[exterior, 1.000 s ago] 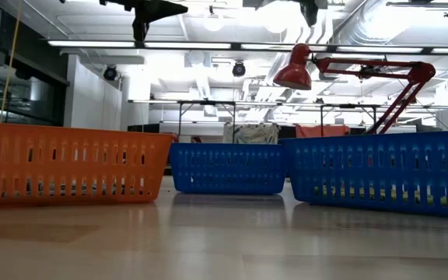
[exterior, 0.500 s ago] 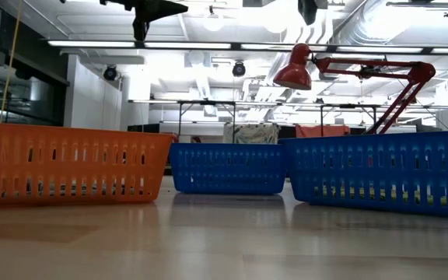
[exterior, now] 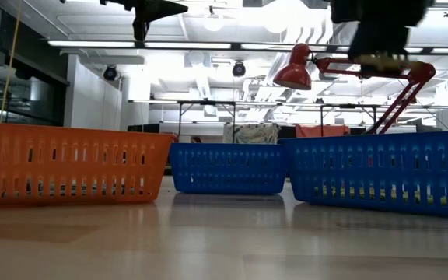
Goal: Sort crayons
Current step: Put the yellow crayon into the right blue bin, then put the white crayon into the left blue bin
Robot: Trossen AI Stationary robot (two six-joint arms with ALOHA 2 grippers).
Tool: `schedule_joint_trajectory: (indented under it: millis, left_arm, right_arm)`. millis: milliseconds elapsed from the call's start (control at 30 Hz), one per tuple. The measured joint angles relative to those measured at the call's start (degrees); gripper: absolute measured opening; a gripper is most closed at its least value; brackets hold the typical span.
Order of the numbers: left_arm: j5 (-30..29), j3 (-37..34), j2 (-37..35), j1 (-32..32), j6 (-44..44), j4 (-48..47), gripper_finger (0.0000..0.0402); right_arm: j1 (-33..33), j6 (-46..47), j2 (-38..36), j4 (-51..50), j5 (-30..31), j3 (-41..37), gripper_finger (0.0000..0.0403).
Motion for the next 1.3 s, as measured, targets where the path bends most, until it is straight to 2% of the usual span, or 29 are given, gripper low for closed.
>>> schedule_joint_trajectory:
  millis: [133, 367, 600, 1000, 1133, 1300]
  left_arm:
    - [0.0, 0.0, 0.0, 0.0, 0.0, -0.01, 0.0113]
    - [0.0, 0.0, 0.0, 0.01, -0.01, -0.27, 0.0113]
    - [0.0, 0.0, 0.0, 0.01, -0.02, -1.68, 0.0113]
    - [0.0, 0.0, 0.0, 0.01, -0.52, -2.47, 0.0113]
    - [0.0, 0.0, 0.0, 0.02, -0.52, -2.51, 0.0113]
    - [0.0, 0.0, 0.0, 0.0, -0.52, -2.53, 0.0113]
  right_arm:
    - [1.68, -0.44, 0.66, -0.88, 0.7, -0.68, 0.0]
    - [1.28, -12.13, 5.85, -3.54, -0.95, 2.32, 0.0]
    - [0.69, -19.69, 11.41, -4.64, -2.48, 4.83, 0.0]
    - [0.19, -23.98, 14.99, -4.61, -3.79, 8.62, 0.0003]
    - [-1.52, -24.44, 14.82, -6.8, -1.49, 13.1, 0.0035]
    - [-4.7, -27.84, 14.78, -8.95, 7.51, 20.79, 0.0116]
